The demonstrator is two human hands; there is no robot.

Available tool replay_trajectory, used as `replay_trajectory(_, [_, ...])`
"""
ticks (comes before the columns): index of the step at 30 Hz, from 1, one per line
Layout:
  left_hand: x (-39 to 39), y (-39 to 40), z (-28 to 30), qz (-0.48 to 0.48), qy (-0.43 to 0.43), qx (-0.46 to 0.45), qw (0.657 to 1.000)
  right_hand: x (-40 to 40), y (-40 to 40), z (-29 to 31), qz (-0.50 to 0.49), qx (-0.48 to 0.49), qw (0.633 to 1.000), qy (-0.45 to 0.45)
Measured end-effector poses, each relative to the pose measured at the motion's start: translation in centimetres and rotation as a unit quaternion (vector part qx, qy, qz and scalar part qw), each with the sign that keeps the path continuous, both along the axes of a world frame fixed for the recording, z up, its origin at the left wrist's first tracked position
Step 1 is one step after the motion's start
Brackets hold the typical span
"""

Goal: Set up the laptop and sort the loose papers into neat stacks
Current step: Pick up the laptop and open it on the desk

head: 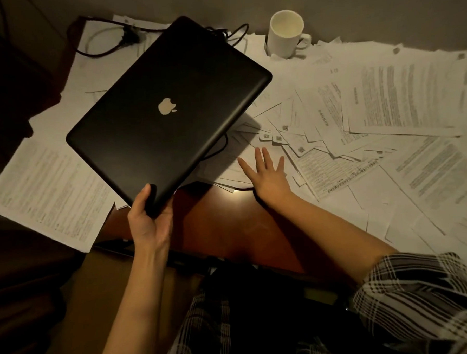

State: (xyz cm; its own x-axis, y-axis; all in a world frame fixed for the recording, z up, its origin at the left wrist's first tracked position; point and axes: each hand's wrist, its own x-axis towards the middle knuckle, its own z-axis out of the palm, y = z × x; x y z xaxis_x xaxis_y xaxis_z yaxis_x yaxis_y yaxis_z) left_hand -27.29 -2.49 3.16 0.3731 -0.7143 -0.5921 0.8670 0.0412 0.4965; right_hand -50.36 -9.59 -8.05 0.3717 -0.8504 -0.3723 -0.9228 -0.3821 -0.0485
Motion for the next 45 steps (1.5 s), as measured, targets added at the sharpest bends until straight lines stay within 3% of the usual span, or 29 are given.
replay_trajectory(4, [-0.1,-0.5,0.0,0.001,-0.006,-0.002,1.000,0.3,-0.3,-0.6,-0.005,-0.046,0.999,-0.025])
replay_trajectory(12, [0.4,-0.9,0.5,0.002,-0.011,0.025,1.000,0.9,-2.2,-0.4,-0.003,-0.027,1.000,0.001])
replay_trajectory(20, [1.4,1.8,1.4,-0.022,-0.030,-0.015,0.999,2.5,-2.9,1.6,-0.022,0.038,0.995,0.091])
replay_trajectory(24, [1.1,4.0,1.6,-0.034,-0.010,-0.030,0.999,2.1,-0.3,2.9,0.022,-0.019,0.996,0.088])
replay_trajectory(30, [1.3,6.0,1.3,-0.037,-0.025,-0.024,0.999,2.5,0.7,5.6,0.011,-0.042,0.995,0.093])
replay_trajectory(38, [0.5,6.5,2.0,-0.027,0.009,-0.037,0.999,0.2,-1.4,12.8,-0.029,-0.149,0.988,-0.021])
replay_trajectory(40, [0.1,6.3,2.7,-0.028,0.017,-0.040,0.999,0.0,-1.5,14.7,-0.048,-0.199,0.975,-0.085])
replay_trajectory(43, [-0.2,5.8,3.6,-0.016,0.018,-0.034,0.999,-0.4,-2.1,18.5,-0.152,-0.244,0.939,-0.188])
replay_trajectory(45, [-0.2,5.5,4.1,-0.023,0.017,-0.051,0.998,-2.2,-2.9,20.6,-0.278,-0.228,0.901,-0.244])
